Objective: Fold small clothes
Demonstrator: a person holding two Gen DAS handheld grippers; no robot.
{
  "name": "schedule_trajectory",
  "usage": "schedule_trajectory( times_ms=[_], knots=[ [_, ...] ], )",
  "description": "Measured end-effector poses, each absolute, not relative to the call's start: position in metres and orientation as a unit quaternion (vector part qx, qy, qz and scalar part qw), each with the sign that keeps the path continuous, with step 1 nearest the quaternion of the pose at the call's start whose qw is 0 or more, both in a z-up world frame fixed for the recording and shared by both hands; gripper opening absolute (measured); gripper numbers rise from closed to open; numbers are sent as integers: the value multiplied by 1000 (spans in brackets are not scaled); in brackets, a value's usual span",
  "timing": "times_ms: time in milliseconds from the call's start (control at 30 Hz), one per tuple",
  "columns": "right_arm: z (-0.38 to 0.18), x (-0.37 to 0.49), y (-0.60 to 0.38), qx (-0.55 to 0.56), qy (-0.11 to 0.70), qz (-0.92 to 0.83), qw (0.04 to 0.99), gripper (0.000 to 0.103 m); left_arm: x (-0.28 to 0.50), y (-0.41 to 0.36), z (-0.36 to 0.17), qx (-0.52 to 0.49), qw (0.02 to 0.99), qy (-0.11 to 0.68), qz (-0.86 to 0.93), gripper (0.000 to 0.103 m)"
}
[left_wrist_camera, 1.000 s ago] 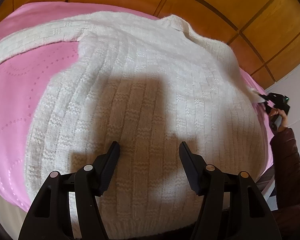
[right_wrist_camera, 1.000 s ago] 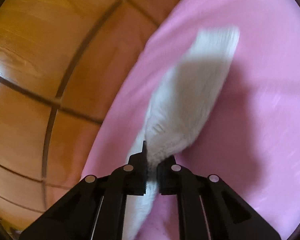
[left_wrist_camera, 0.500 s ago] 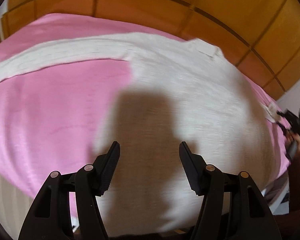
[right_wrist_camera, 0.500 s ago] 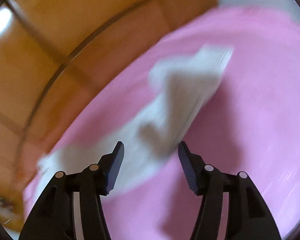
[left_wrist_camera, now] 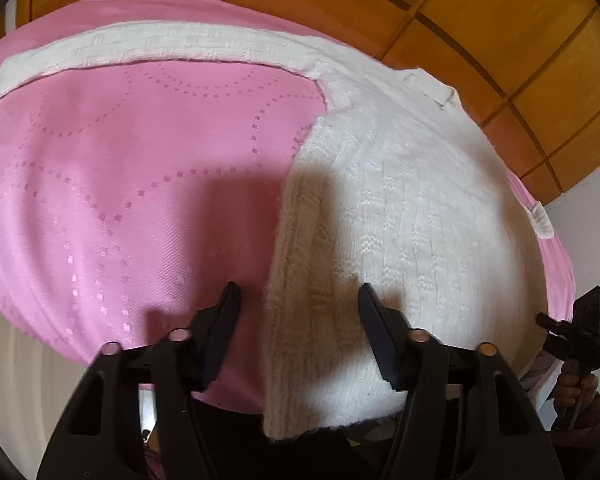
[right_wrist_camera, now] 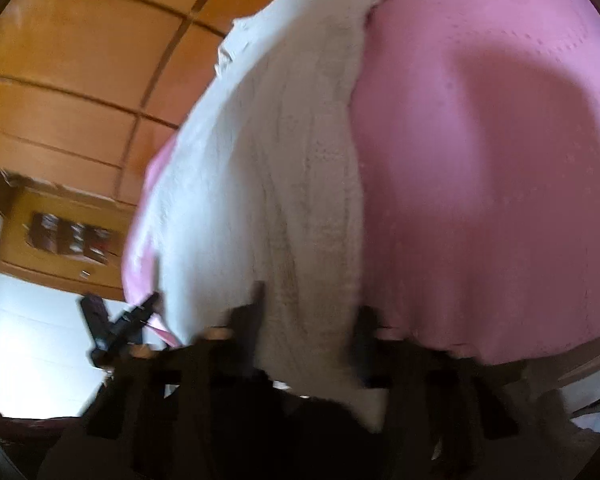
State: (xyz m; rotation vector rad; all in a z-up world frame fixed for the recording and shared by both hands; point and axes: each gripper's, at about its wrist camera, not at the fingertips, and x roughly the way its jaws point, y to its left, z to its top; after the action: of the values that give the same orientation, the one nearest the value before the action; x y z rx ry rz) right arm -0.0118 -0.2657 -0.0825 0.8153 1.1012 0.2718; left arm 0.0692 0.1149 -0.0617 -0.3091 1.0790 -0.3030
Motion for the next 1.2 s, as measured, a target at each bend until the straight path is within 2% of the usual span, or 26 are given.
schedule_trajectory(
  times_ms=[33,100,267,333,467,567,667,767,800,867,933,967,1000,1033,1067,1100,1200],
  knots=[
    [-79,-10,-265,368,508,121,770,8,70,113,-62,-145,832,512,-154,12],
    [-56,-4,-261,329,496,112,796,7,72,112,-56,-140,836,506,-157,5],
    [23,-37,-264,249,420,156,858,6,56,127,-14,-149,855,458,-192,4],
    [13,-43,-266,230,451,146,850,6,49,128,-15,-145,851,467,-191,4],
    [-61,-47,-271,219,554,88,798,5,40,124,-54,-134,823,523,-179,4],
    [-87,-49,-272,231,567,65,788,5,41,115,-69,-113,813,545,-173,4],
    [-85,-43,-270,221,568,58,791,7,47,115,-60,-97,815,546,-166,5],
    [-64,-44,-276,202,550,52,809,26,49,126,-42,-98,835,521,-150,5],
    [-54,-41,-276,203,537,49,817,37,51,131,-35,-107,842,509,-147,5],
    [-35,-34,-277,207,504,52,837,38,59,130,-23,-123,851,487,-152,5],
    [-27,-20,-269,209,486,70,846,43,69,115,-17,-112,860,472,-159,5],
    [-28,-12,-265,213,481,77,847,44,78,102,-15,-103,864,464,-164,8],
    [-30,-7,-258,216,481,84,845,44,86,90,-14,-102,866,459,-170,27],
    [-36,1,-252,216,485,90,843,47,90,82,-13,-104,867,454,-175,50],
    [-45,10,-245,212,494,88,839,49,97,68,-11,-107,872,443,-176,58],
    [-55,15,-242,209,507,80,832,49,103,55,-9,-106,878,432,-178,63],
    [-75,19,-247,215,525,68,821,46,115,17,-8,-56,886,421,-183,63]
  ],
)
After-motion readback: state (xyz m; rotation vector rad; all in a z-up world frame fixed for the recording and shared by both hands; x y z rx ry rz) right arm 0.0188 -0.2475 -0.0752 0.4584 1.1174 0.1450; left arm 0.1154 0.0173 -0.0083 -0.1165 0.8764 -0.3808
